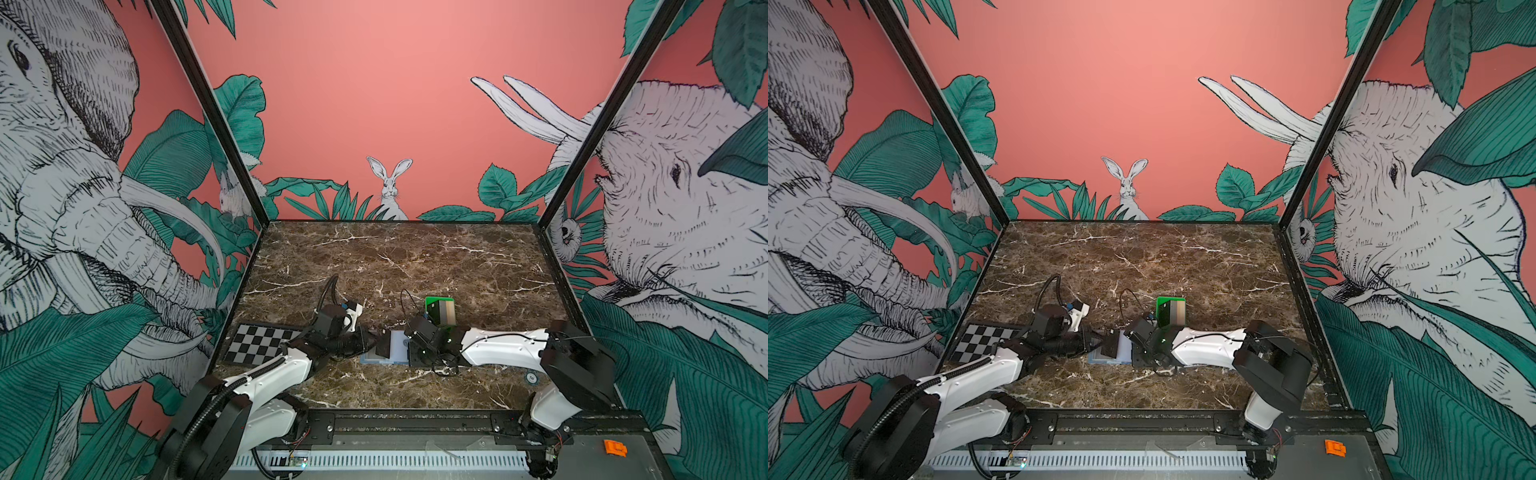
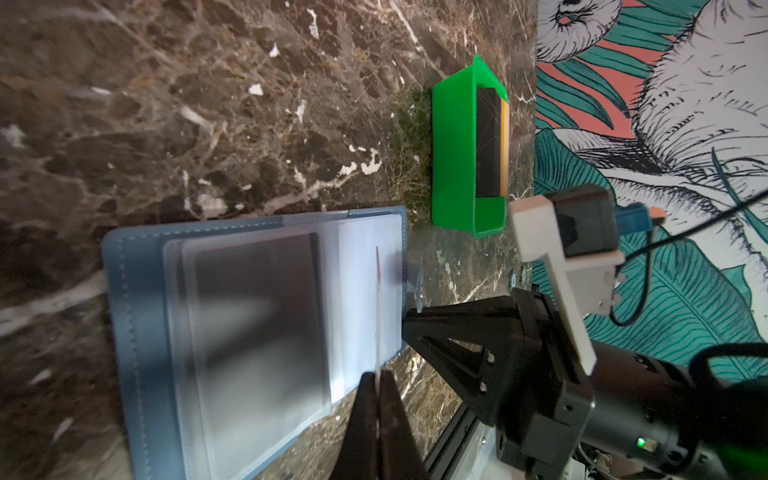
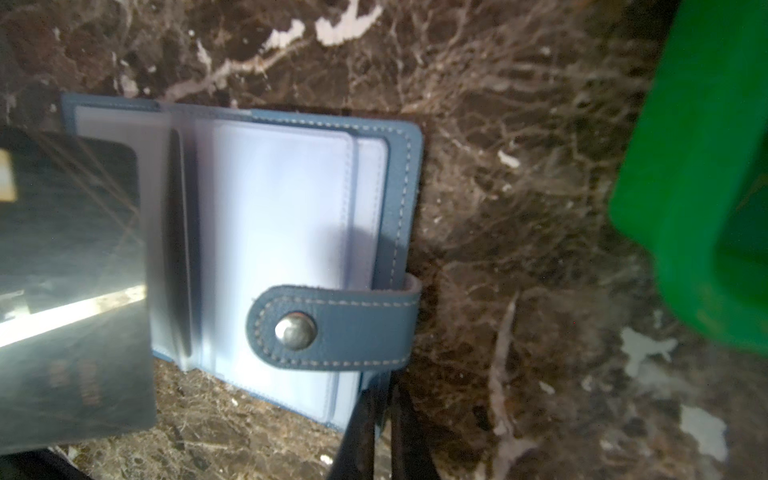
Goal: Put the credit cards into the card holder
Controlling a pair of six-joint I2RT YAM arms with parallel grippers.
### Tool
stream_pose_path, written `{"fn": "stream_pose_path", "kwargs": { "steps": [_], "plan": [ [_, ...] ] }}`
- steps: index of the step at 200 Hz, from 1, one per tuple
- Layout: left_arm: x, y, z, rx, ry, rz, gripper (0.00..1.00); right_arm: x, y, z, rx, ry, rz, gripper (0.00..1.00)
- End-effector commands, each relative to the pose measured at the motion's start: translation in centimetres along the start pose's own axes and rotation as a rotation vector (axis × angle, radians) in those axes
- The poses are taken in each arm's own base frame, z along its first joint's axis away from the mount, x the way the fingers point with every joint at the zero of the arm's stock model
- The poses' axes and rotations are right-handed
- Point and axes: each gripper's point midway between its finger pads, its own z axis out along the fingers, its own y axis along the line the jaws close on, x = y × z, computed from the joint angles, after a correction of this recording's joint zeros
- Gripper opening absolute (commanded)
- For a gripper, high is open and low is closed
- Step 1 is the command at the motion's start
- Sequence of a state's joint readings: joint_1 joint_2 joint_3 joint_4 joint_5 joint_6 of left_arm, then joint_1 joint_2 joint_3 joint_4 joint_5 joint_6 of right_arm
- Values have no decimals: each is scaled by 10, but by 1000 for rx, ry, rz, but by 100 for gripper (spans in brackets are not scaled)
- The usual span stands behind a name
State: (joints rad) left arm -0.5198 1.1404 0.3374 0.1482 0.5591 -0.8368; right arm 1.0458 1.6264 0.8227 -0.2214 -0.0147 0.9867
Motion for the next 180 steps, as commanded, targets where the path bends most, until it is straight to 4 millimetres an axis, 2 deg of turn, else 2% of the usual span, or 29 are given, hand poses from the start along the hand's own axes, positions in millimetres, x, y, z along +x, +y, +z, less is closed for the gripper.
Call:
{"fn": "stream_pose_path", "kwargs": {
  "steps": [1,89,180],
  "plan": [
    [-5,3,0,-9,-23,25,2,1,-5,3,31,-3,-10,11],
    [-9,12,9,-37,-20,38,2,5,-8,8,40,11,-12,10],
    [-4,18,18,-16,2,25,1,7,-11,11,50,15,-10,10]
  ]
}}
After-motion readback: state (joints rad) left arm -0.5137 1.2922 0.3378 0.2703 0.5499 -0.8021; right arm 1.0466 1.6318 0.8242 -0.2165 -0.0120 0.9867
